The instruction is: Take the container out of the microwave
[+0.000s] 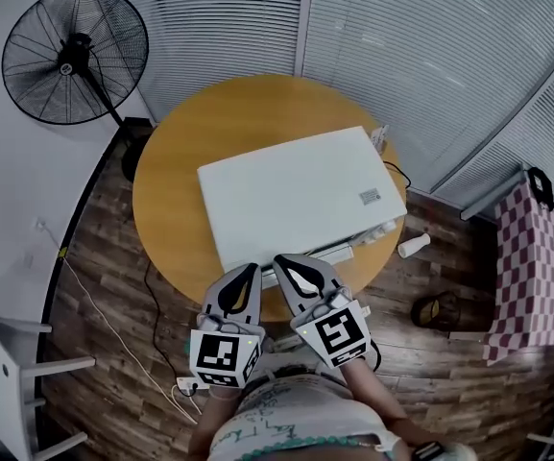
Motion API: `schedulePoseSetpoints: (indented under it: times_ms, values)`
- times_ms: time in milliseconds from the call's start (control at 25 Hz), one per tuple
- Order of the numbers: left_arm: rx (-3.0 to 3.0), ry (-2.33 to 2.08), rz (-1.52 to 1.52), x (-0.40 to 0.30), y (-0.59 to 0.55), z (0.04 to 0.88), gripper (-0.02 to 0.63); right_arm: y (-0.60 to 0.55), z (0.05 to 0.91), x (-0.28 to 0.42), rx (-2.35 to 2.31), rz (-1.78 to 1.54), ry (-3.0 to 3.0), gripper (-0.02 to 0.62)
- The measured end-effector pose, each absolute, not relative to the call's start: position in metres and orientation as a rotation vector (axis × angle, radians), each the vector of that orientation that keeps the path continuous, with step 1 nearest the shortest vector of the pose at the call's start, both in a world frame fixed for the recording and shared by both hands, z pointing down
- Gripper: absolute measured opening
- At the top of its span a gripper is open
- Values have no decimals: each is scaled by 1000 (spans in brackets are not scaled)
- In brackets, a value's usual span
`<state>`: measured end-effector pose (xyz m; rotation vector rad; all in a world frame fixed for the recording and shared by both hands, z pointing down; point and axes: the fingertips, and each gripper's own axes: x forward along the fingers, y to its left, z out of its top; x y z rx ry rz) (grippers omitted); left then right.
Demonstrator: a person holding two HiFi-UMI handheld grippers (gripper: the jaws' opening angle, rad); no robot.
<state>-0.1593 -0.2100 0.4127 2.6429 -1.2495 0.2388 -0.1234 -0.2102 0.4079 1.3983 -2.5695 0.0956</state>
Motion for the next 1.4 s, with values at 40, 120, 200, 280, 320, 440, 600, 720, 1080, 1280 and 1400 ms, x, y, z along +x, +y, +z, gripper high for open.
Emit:
schedulePoseSetpoints:
  times_ms: [40,120,200,280,320,440,600,720,1080,1280,1400]
  values:
    - [2638,-1256,236,-154,-211,412,15,-211,408,-119,1387,92,-2574,-6]
    - [2630,-1269,233,-144,-212,411,15,-213,407,-110,1362,94,-2580,-6]
    - [2624,-1286,229,-136,-213,409,15,-215,406,-104,1335,80,-2595,-6]
    - [2618,-1301,227,-129,-214,407,15,-216,406,-98,1313,76,-2601,-6]
    - [2616,-1308,227,-126,-214,407,15,-215,405,-95,1305,86,-2598,-6]
    - [2611,-1327,232,-118,-213,407,15,-215,404,-89,1286,102,-2604,-6]
    - [2606,-1338,240,-110,-213,410,15,-216,408,-81,1273,78,-2631,-6]
    - [2607,-1340,253,-104,-213,411,15,-214,407,-75,1265,98,-2626,-6]
    - [2611,-1320,308,-92,-213,423,15,-213,411,-66,1281,105,-2619,-6]
    - [2614,-1298,352,-88,-213,435,15,-213,415,-60,1298,108,-2606,-6]
    - [2622,-1287,376,-86,-212,443,15,-212,416,-55,1312,125,-2583,-6]
